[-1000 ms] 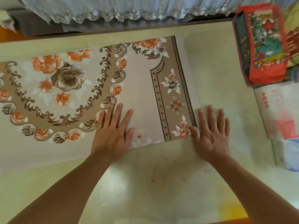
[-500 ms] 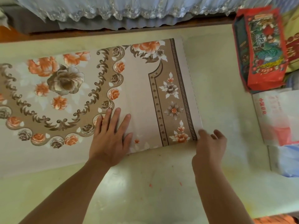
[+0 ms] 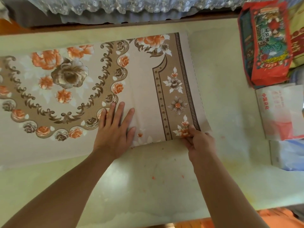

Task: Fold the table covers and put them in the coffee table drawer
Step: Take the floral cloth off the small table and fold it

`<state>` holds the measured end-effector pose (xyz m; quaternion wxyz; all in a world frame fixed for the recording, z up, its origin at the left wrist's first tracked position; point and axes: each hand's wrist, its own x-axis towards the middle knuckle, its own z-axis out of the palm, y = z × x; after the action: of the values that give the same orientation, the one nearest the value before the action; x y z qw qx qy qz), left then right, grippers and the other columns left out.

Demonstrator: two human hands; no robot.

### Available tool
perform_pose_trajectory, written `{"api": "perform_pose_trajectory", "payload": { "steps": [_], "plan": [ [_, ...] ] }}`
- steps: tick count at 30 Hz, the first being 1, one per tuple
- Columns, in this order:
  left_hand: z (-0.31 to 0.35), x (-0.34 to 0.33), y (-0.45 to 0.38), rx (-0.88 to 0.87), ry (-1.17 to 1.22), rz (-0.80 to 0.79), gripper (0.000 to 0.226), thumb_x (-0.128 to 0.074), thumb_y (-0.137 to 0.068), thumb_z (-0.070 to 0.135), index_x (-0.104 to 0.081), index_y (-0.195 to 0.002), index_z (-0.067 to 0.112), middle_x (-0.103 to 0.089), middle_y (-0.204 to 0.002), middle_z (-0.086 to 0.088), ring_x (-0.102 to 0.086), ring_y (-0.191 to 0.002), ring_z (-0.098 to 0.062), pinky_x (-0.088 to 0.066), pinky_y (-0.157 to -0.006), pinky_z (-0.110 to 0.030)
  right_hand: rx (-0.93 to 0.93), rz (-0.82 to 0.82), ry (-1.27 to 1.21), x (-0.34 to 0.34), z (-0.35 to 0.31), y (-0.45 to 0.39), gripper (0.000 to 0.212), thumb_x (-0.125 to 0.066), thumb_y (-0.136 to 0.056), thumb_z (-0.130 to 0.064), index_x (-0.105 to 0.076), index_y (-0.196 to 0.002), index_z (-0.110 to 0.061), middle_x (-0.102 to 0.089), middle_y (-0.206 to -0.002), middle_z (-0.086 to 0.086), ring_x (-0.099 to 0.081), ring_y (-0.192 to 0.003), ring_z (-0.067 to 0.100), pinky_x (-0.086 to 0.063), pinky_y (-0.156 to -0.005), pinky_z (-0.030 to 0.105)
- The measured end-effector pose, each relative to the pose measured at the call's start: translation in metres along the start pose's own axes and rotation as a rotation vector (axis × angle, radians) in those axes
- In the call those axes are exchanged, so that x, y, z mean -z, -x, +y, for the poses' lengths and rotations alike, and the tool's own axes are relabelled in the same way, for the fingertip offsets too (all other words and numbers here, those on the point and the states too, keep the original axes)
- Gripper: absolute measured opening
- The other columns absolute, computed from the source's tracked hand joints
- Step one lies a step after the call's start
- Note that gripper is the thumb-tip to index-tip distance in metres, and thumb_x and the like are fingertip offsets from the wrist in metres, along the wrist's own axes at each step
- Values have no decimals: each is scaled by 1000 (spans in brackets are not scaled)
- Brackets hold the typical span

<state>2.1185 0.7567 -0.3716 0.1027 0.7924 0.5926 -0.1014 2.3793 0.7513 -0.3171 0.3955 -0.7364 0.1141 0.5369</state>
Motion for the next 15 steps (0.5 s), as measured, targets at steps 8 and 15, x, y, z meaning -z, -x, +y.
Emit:
{"api": "perform_pose_trajectory", "payload": {
  "steps": [8, 15],
  "plan": [
    [31, 15, 84, -219, 28, -64, 79, -48, -93, 56, -26, -160, 19, -14, -167, -20, -7, -154, -43, -18, -118, -64, -94, 16, -110, 86, 11, 15, 27, -61, -96, -3, -62, -122, 5, -72, -76, 9, -69, -59, 13, -60, -55, 28],
    [58, -2, 106, 7, 21, -203, 83, -51, -90, 61, -19, -161, 31, -7, -168, -17, -4, -151, -51, -9, -115, -75, -20, 133, -158, 135, 8, 5, 37, -63, -97, -14, -61, -132, -3, -68, -85, 3, -65, -61, 8, -55, -52, 20]
  ]
}}
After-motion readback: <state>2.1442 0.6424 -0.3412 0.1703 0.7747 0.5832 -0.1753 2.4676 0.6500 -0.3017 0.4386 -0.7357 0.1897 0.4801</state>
